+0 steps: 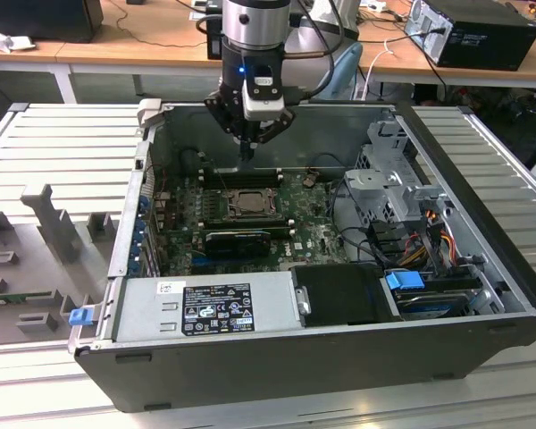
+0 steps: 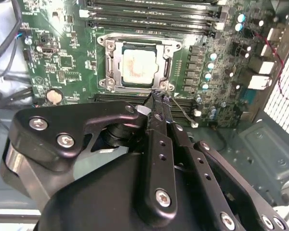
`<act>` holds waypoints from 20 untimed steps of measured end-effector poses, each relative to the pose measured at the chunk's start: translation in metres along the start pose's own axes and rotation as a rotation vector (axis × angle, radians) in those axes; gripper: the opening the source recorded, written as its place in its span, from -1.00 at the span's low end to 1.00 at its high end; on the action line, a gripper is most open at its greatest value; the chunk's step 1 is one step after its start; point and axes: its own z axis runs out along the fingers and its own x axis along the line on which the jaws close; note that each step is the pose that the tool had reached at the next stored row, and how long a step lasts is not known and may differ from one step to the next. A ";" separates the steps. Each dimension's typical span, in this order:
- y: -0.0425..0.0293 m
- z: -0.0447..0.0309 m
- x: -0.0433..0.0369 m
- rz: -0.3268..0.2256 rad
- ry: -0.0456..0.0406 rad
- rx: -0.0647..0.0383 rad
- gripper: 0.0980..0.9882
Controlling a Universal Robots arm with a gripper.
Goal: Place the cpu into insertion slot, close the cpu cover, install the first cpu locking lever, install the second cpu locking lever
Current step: 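Install the first cpu locking lever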
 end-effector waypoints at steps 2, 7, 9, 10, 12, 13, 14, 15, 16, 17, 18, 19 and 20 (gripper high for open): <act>0.0000 0.0000 0.0000 -0.029 0.0004 0.001 -0.98; 0.0000 0.0000 0.0000 -0.096 0.0013 0.003 -0.98; 0.0000 0.0000 0.0000 -0.124 0.0017 0.003 -0.98; 0.0000 0.0000 0.0000 -0.134 0.0018 0.004 -0.98; 0.0000 0.0000 0.0000 -0.148 0.0014 0.004 -0.98; 0.0000 0.0001 -0.0001 -0.169 0.0003 0.004 -0.98; 0.0000 0.0002 0.0000 -0.192 0.0000 0.004 -0.98; 0.0001 0.0005 0.0000 -0.210 0.0001 0.005 -0.98; 0.0001 0.0007 0.0000 -0.229 0.0002 0.005 -0.98; 0.0000 0.0011 0.0000 -0.262 0.0005 0.006 -0.98; 0.0000 0.0016 -0.0001 -0.302 0.0006 0.007 -0.98; 0.0000 0.0022 -0.0001 -0.351 0.0003 0.008 -0.98; 0.0000 0.0024 -0.0001 -0.371 0.0002 0.008 -0.98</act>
